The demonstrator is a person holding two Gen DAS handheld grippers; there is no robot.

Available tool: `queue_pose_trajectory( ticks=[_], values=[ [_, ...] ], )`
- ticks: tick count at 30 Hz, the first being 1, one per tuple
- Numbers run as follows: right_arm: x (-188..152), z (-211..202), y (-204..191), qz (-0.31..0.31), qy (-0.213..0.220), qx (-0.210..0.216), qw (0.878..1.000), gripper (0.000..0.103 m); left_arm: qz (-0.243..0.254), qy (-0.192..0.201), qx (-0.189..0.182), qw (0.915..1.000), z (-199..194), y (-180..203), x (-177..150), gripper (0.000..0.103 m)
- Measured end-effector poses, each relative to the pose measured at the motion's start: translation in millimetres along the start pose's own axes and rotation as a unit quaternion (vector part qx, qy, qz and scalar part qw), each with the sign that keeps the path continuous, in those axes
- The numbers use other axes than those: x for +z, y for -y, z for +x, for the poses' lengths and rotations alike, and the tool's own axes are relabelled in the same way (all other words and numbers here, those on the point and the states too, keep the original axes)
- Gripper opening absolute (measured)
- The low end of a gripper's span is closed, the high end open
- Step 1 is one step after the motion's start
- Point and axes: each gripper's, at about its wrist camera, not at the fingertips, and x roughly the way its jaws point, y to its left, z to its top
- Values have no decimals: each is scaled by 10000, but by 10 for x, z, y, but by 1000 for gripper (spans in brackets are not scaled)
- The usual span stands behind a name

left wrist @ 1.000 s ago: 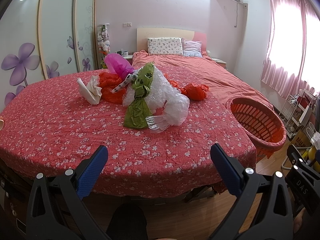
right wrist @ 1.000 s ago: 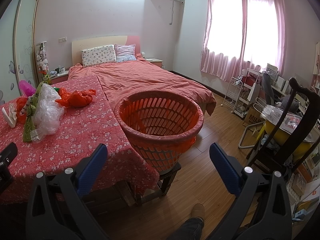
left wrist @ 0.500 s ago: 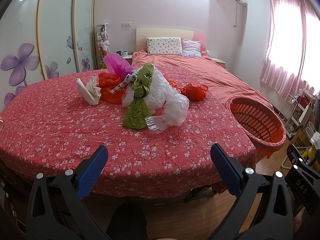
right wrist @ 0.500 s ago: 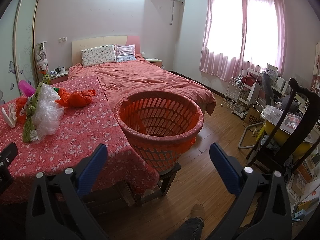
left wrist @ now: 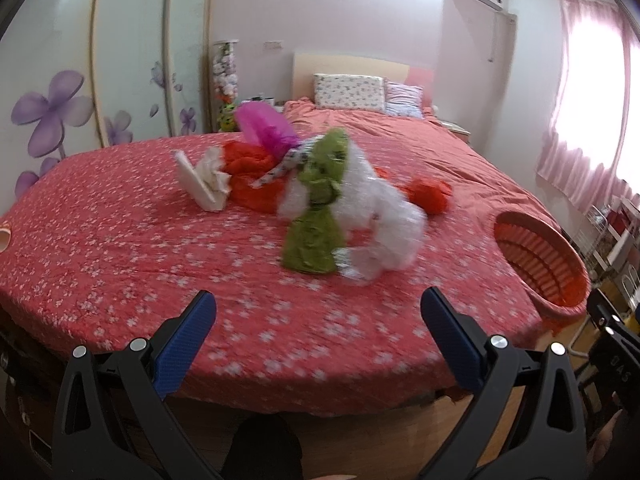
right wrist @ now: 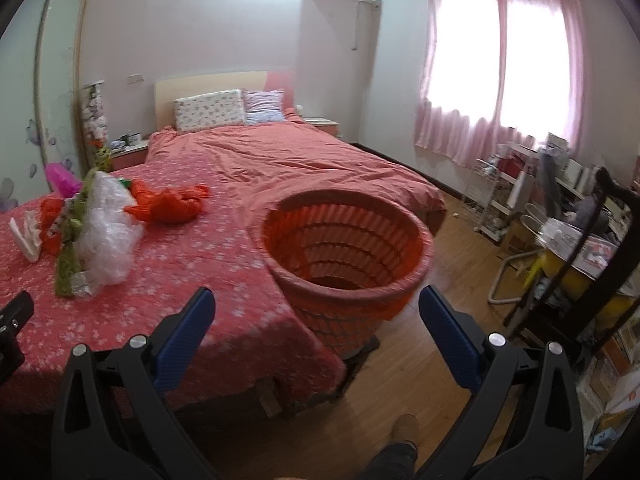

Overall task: Collect trash
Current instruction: 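Grasp the bubble wrap with the right tool while the left tool grasps the white tissue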

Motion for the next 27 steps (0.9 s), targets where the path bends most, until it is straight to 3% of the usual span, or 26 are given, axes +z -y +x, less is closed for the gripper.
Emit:
queue_pose_trajectory(
  ticks=[9, 13, 19, 27],
  values=[
    [309, 388, -846, -350, -146, 1036, 9939, 99, -415, -62, 429, 9982, 403, -709, 371, 101],
    [365, 608, -1242, -399, -345, 1547, 9866, 89, -569, -105, 610, 9965, 590, -1008, 501, 101],
    [376, 934, -1624, -423, -561, 1610, 9844, 79, -550, -120, 799, 9952, 832, -1266, 661, 101],
    [340, 1256, -1797, -446, -845, 1577, 9828, 65, -688, -74, 870, 9938, 1160, -1411, 872, 98]
  ],
)
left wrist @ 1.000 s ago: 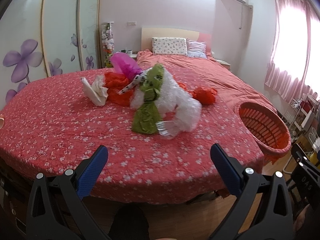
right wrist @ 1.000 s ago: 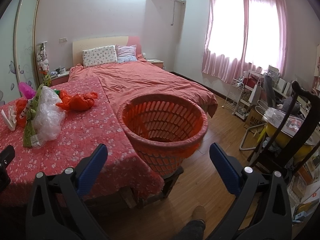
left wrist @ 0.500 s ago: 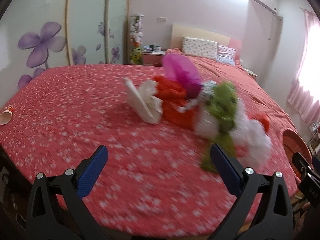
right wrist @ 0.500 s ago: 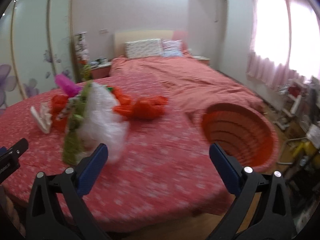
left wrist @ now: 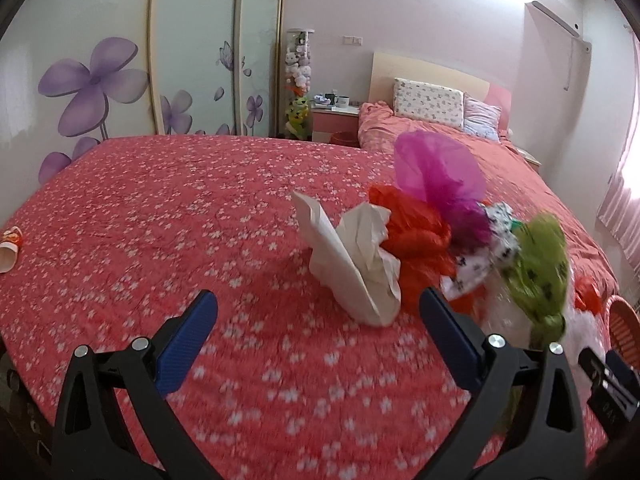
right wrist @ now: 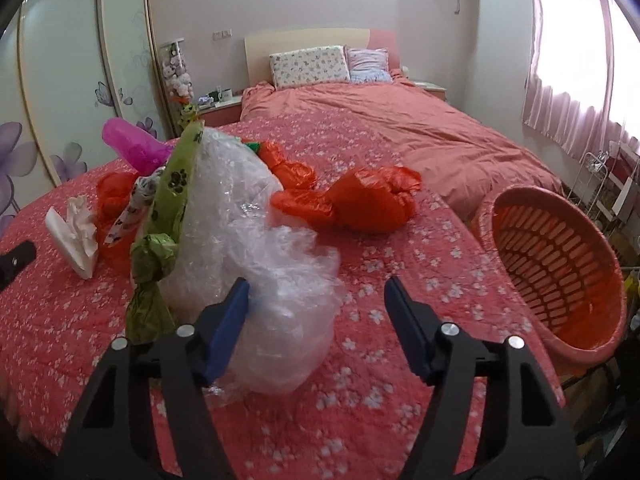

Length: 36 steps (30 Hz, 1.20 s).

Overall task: Collect trash
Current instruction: 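Grasp the bubble wrap with the right tool while the left tool grasps the white tissue, then carry the bubble wrap and white tissue over the orange basket with both tools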

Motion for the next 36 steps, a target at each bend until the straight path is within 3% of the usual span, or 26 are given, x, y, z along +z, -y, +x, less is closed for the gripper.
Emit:
queue_pose_trajectory(
  ticks=[2, 3, 4, 5, 7, 15, 18, 20, 25, 36],
  values=[
    [-6, 51, -38, -79, -60, 52, 9999, 58, 0, -29, -22, 10000, 58, 11, 19, 92],
    [-8, 79, -45, -103, -102, 71, 9999, 50, 0, -54, -45, 10000, 105, 16, 46, 91],
    [-15, 114, -56, -134, -162, 99, 9997, 34, 0, -81, -60, 9999, 140, 22, 63, 88],
    [-28, 151, -49, -151, -220, 146, 9995, 28, 4, -111, -78, 9999, 171, 34, 69, 87],
    [-31, 158, -40, -137, -167, 188, 9996, 22, 26, -151, -89, 9998, 236, 53, 85, 85],
    [81, -3, -14, -63, 158, 297, 9994, 20, 54, -440, -48, 9990, 484, 82, 121, 69],
    [90, -36, -16, -81, 195, 288, 9994, 20, 33, -558, -101, 9984, 558, 82, 128, 55],
    [89, -50, -11, -91, 209, 267, 9994, 20, 32, -652, -151, 9978, 600, 94, 118, 38],
    [80, -133, -5, -103, 273, 228, 9993, 20, 65, -578, -104, 9983, 572, 41, 119, 20],
    [154, -458, 84, -50, 619, 261, 9977, 20, 135, -43, -278, 9995, -23, -88, 240, 19]
  ],
)
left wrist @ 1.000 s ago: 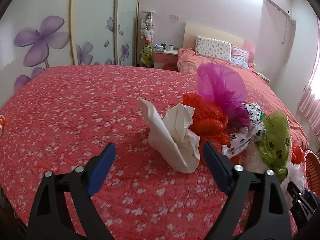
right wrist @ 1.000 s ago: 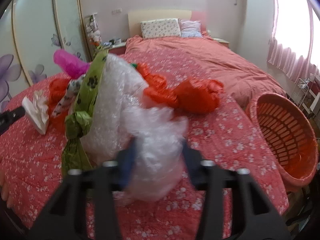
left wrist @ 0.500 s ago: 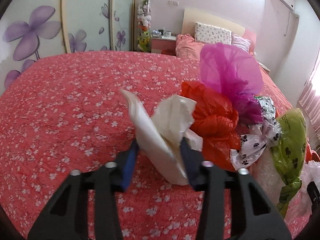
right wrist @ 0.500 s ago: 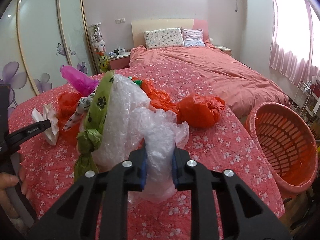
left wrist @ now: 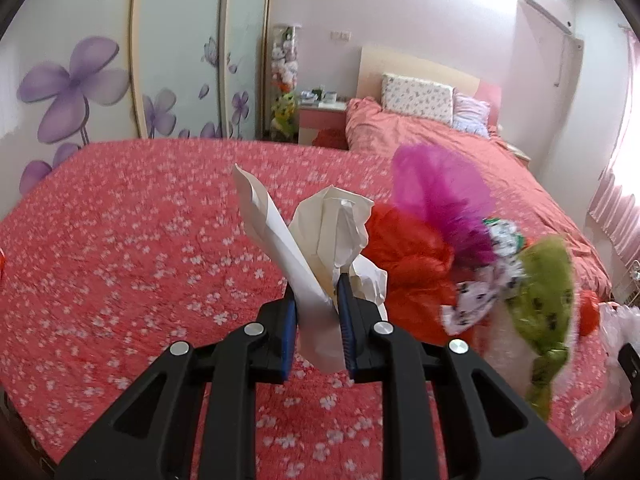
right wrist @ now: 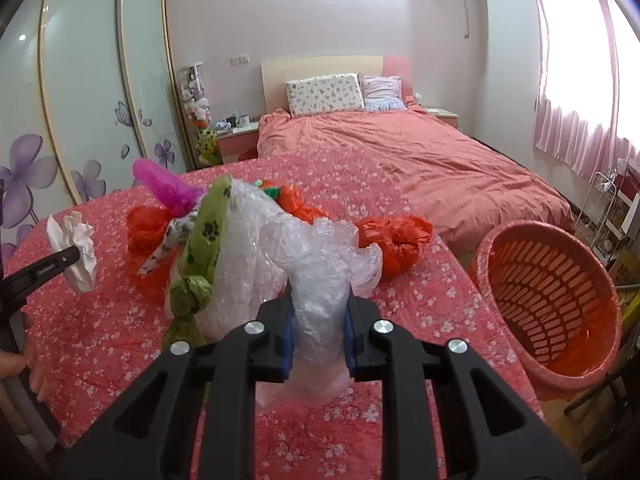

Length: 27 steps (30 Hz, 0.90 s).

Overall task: Collect trash
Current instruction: 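Carry the bubble wrap and white tissue over the orange basket with both tools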

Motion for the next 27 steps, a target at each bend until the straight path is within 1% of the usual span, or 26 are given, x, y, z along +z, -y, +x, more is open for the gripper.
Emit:
queue_pose_trajectory(
  ticks=[4, 7, 12, 19, 27],
  values=[
    [76, -101, 62, 20, 137, -9, 9999, 20, 97, 195, -143, 9997, -199, 121, 86, 19],
    [133, -170, 113, 53, 228, -29, 9997, 20, 186, 296, -344, 9988, -333, 259, 133, 19],
    [232, -287, 284, 129, 408, -115, 9990, 20, 384, 411, -716, 9958, -528, 560, 115, 19],
    [332, -363, 637, 259, 554, -374, 9974, 20, 756, 467, -1277, 9878, -670, 1118, 38, 19],
    [309, -352, 1216, 508, 548, -825, 9938, 20, 1059, 290, -1916, 9753, -578, 1697, -96, 19]
  ],
)
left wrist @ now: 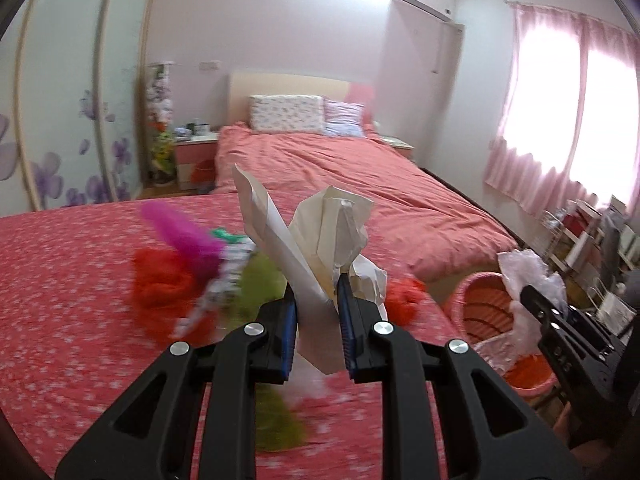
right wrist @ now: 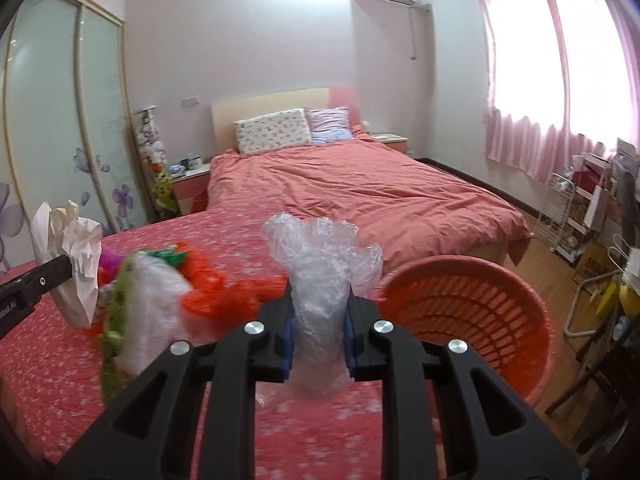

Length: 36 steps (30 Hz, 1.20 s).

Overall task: Collect trash
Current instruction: 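Carry the bubble wrap and white tissue over the orange basket with both tools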

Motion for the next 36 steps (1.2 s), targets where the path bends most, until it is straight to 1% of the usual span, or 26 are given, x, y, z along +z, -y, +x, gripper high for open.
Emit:
queue_pose_trajectory(
  ticks=[8, 13, 21, 27, 29, 36],
  values=[
    [-27, 108, 617, 258, -32, -459, 9986, 20, 271, -209, -633, 9974, 259, 575, -93, 19],
    [-76, 198, 984, 405, -74, -708, 9966, 20, 414, -330, -896, 9946, 432, 832, -122, 19],
    [-178, 371, 1383, 538, -237, -934, 9939, 21, 679, -586, -1331, 9870, 667, 1301, -237, 19],
    [-236, 522, 1592, 650, -347, -995, 9923, 21, 903, -790, -1594, 9799, 821, 1632, -346, 19],
    [-245, 564, 1664, 697, -377, -1009, 9917, 21, 949, -855, -1629, 9783, 870, 1701, -378, 19],
    [-295, 667, 1829, 895, -462, -1044, 9894, 26, 1048, -1130, -1719, 9730, 1038, 1897, -458, 20]
  ],
)
